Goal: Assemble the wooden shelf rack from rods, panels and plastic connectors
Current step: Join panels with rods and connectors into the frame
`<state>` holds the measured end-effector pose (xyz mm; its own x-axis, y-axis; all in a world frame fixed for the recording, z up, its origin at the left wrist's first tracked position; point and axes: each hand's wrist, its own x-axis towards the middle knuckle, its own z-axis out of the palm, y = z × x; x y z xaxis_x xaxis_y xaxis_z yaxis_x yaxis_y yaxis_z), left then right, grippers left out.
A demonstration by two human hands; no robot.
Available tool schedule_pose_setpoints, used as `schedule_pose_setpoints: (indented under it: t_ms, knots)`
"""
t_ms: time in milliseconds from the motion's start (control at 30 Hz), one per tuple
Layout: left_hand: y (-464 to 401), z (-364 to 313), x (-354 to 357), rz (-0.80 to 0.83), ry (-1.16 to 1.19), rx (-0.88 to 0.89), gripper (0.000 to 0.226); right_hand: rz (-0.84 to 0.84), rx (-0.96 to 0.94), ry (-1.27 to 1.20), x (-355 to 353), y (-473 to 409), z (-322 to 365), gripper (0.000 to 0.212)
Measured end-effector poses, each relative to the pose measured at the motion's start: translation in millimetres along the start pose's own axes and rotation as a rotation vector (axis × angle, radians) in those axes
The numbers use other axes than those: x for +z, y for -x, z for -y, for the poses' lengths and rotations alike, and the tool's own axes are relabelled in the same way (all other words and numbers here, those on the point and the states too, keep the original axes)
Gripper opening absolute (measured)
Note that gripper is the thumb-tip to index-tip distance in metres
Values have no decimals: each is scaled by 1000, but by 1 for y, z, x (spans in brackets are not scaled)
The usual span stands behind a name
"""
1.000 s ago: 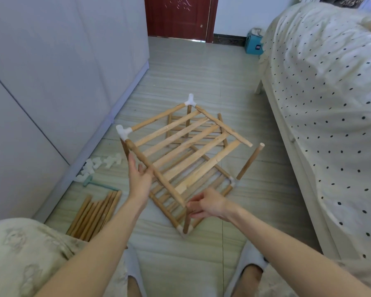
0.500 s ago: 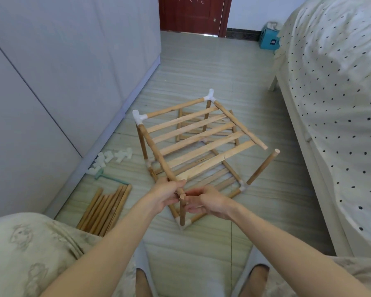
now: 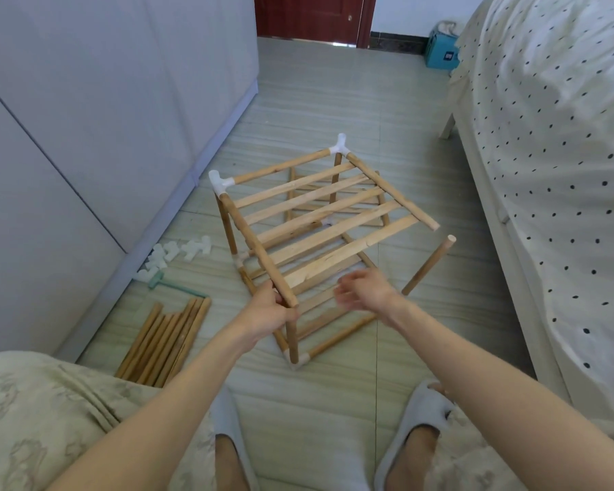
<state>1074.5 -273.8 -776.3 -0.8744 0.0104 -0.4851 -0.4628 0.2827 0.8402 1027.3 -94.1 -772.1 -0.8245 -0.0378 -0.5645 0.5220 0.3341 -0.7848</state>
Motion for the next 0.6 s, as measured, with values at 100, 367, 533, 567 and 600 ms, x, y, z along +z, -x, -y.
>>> schedule_pose_setpoints:
  t_ms: [100,367,533,567,600]
  knots:
    - [-3,0,-5,13,-52,0,32,-468,-81,374,-47,-16,8,34]
    - [-20,4,-37,-79,-53,-4,37,-489,-53,653,-109,-41,-11,61]
    - [-21,5,-49,-88,40,8,35,-501,-28,525,-109,-49,-10,47]
    - [-21,5,-49,-86,71,12,36,-510,-12,493,-109,-50,-8,45]
    - [-21,5,-50,-86,101,15,38,-510,-7,480,-108,-50,-8,42]
